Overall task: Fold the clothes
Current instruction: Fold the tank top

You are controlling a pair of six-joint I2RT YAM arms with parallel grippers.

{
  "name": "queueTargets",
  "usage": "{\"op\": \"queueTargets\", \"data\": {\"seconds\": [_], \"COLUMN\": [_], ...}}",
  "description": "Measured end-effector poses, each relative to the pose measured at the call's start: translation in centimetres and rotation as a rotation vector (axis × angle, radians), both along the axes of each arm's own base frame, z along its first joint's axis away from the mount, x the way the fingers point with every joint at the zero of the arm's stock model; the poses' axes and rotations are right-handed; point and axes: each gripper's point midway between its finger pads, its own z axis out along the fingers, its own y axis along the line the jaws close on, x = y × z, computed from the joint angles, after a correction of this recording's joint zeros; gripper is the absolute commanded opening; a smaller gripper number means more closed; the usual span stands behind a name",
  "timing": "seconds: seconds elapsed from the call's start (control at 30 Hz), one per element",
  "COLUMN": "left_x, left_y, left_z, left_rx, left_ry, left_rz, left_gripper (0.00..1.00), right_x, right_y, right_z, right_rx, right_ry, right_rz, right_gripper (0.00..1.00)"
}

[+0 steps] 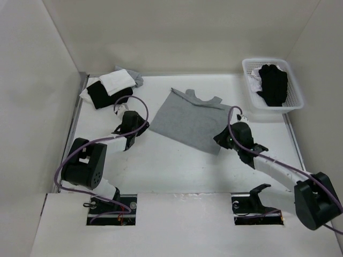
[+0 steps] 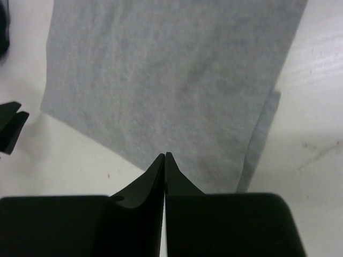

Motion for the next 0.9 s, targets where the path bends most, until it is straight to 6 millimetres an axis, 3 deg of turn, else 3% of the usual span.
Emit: {"op": "queueTargets", "data": {"seconds": [0.1, 0.2, 0.27, 0.47, 0.6, 0.9], "left_x": [-0.8, -0.5, 0.2, 1.2, 1.2, 1.1], "left_y": [-0.2, -1.0, -1.4, -2.2, -2.3, -2.0], "left_z": [-1.3, -2.4, -2.4, -3.1, -3.2, -3.3], "left_rx": [-0.014, -0.035, -0.053, -0.087, -0.103, -0.122], "left_ry": [0.023, 0.033, 0.016, 0.016, 0.02, 0.019], "left_rz": [-0.018, -0.042, -0.05, -0.05, -0.041, -0.024], "left_gripper": [0.41, 0.39, 0.35, 0.09, 0.06, 0.02], "right_x": [-2.0, -2.5, -3.0, -4.3, -4.5, -4.6], "right_y": [0.3, -0.1, -0.5, -1.6, -2.0, -2.0], "right_z": [-0.8, -1.3, -2.0, -5.0, -5.6, -4.2], "right_rx": [0.004, 0.01, 0.013, 0.005, 0.011, 0.063], "right_ry": [-0.008, -0.015, -0.006, 0.07, 0.093, 0.073], "right_rz": [0.007, -0.013, -0.034, -0.083, -0.114, -0.155], "right_gripper": [0.18, 0.33, 0.38, 0.41, 0.4, 0.39]}}
